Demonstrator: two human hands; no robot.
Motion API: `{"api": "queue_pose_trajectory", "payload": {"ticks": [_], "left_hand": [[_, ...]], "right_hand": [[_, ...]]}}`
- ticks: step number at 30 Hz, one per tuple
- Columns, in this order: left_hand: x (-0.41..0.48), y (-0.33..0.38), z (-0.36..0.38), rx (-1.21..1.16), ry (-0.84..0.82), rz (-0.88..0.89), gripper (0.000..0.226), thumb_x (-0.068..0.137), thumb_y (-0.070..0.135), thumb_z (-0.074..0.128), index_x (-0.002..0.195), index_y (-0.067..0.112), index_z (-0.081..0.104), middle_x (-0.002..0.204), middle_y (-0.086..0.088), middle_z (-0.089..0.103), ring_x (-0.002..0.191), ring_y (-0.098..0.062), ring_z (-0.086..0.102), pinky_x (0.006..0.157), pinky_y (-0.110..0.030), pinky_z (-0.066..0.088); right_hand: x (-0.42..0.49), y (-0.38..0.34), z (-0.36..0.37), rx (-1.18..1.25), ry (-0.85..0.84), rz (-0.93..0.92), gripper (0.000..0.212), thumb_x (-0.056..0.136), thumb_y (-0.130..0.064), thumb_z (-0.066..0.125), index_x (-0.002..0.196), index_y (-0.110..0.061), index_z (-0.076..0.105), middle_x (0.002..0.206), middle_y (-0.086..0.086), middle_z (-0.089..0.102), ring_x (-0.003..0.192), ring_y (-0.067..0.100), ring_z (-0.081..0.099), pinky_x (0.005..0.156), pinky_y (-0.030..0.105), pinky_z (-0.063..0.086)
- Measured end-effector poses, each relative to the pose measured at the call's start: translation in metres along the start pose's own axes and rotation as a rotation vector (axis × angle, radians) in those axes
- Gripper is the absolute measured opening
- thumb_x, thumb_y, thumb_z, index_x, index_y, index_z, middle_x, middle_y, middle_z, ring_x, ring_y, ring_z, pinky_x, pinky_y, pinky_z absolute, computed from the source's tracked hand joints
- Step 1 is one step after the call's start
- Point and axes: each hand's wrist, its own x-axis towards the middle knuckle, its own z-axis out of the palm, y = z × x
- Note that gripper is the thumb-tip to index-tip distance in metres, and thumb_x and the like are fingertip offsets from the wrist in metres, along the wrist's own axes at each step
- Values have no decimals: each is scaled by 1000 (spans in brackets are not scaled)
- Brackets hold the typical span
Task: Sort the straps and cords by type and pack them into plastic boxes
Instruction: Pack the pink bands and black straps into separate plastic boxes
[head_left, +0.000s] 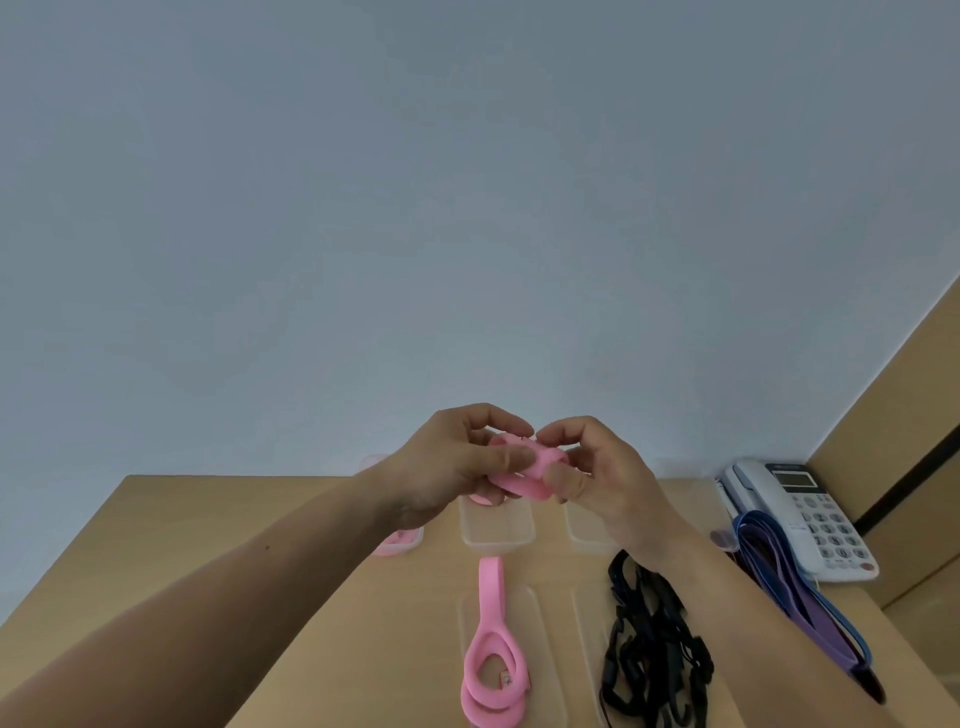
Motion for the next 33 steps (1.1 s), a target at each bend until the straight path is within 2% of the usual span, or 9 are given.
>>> {"api": "queue_pose_trajectory", "payload": {"ticks": [6, 10, 14, 18, 20, 23, 27, 30, 33], "left_hand": [[-1, -5, 0, 71, -12, 107, 37, 75, 6, 81, 108, 11, 65, 112, -10, 67, 82, -26, 70, 71, -33, 57], [-1, -8, 1, 180, 47, 156, 38, 72, 15, 84, 103, 14, 62, 109, -11, 68, 87, -39, 68, 81, -52, 57], [-1, -12, 5, 387, 131, 216, 32, 79, 17, 83, 96, 15, 56, 89, -20, 71, 83, -40, 66, 77, -51, 55], [-2, -15, 9, 430, 213, 258, 30, 80, 16, 81, 87, 17, 51, 88, -14, 71, 61, -23, 66, 60, -32, 56], [-2, -13, 8, 433, 182, 224, 32, 81, 20, 80, 98, 19, 52, 95, -3, 70, 59, -15, 66, 58, -24, 54], [-1, -10, 5, 477, 54, 119, 60, 84, 32, 76, 133, 27, 43, 120, 8, 59, 70, -7, 69, 65, -18, 54], [-1, -10, 6, 459, -34, 142, 34, 92, 25, 67, 125, 18, 61, 102, -3, 72, 72, -18, 71, 68, -31, 58], [-2, -11, 2, 355, -38, 144, 26, 92, 21, 68, 118, 15, 66, 98, -9, 73, 71, -26, 70, 63, -30, 54], [-2, -11, -1, 282, -61, 120, 27, 91, 19, 70, 118, 15, 67, 96, -13, 73, 66, -25, 67, 60, -30, 53]], "right_hand": [[3, 5, -5, 86, 38, 63, 21, 90, -17, 66, 111, -15, 68, 69, 0, 61, 67, 12, 55, 67, 24, 49], [6, 6, -8, 49, 74, 50, 25, 86, -5, 72, 109, -13, 69, 74, -14, 69, 65, 1, 60, 62, 13, 47], [6, 7, -4, 44, 165, 26, 28, 81, -6, 76, 105, -20, 69, 77, -18, 71, 59, -3, 60, 60, 10, 46], [6, 7, -1, 61, 214, -3, 24, 83, -7, 74, 101, -21, 69, 74, -20, 70, 57, -4, 59, 59, 9, 46], [5, 6, -1, 61, 208, -9, 21, 83, -8, 74, 100, -20, 69, 70, -19, 69, 57, -4, 59, 58, 10, 46], [3, 7, -1, 63, 153, 0, 20, 84, -6, 73, 100, -17, 70, 70, -16, 69, 58, -1, 60, 58, 12, 47], [3, 8, -2, 98, 172, 18, 14, 83, -9, 74, 96, -13, 68, 73, -2, 70, 53, 12, 54, 56, 21, 49], [2, 9, -13, 233, 106, 53, 10, 85, -11, 69, 95, -10, 72, 90, 16, 71, 63, 21, 58, 63, 28, 51], [1, 11, -20, 329, 20, 106, 22, 74, -14, 72, 95, -11, 75, 91, 14, 70, 69, 23, 59, 68, 29, 52]]}}
